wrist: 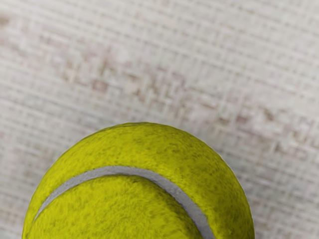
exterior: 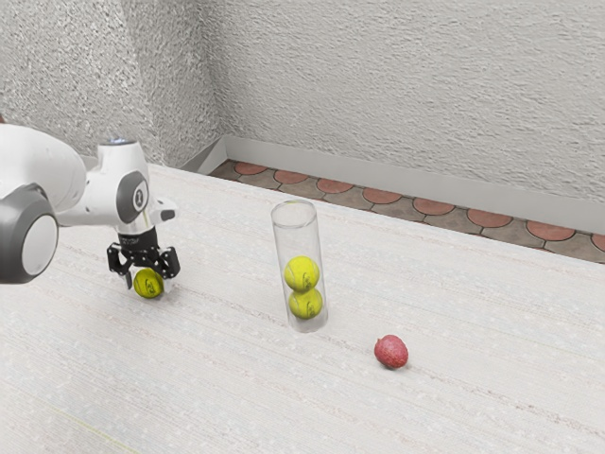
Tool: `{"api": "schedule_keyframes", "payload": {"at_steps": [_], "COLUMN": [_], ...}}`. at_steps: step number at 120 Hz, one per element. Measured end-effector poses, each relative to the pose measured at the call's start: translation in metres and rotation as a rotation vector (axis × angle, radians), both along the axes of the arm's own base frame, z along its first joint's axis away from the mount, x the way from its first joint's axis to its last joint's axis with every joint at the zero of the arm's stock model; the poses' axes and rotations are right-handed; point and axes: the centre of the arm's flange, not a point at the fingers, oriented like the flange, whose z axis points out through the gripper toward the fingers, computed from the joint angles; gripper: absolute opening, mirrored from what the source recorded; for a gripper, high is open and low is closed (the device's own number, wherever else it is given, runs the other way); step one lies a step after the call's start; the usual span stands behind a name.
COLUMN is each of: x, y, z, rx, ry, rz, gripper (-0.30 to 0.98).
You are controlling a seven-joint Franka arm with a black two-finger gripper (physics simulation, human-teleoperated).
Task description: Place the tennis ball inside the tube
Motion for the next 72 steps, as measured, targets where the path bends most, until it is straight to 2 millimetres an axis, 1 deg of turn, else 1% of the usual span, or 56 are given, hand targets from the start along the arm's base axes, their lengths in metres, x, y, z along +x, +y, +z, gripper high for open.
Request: {"api": "schedule_keyframes", "payload": {"at_steps": [12,32,56,72], "x": [0.0048,0.0063,0.0068,0.0074], "y": [0.0021,0.0028,0.0018,0.0014], "z": [-0.0006,-0.0046,-0.0078,-0.0073], "rx": [0.005,0.007,0.0,0.0], "ry": [-0.009,-0.008,-0.012,-0.014], "rz": [0.0,0.0,0.007,0.008], "gripper": [0.67,0.67,0.47,0.42]}}
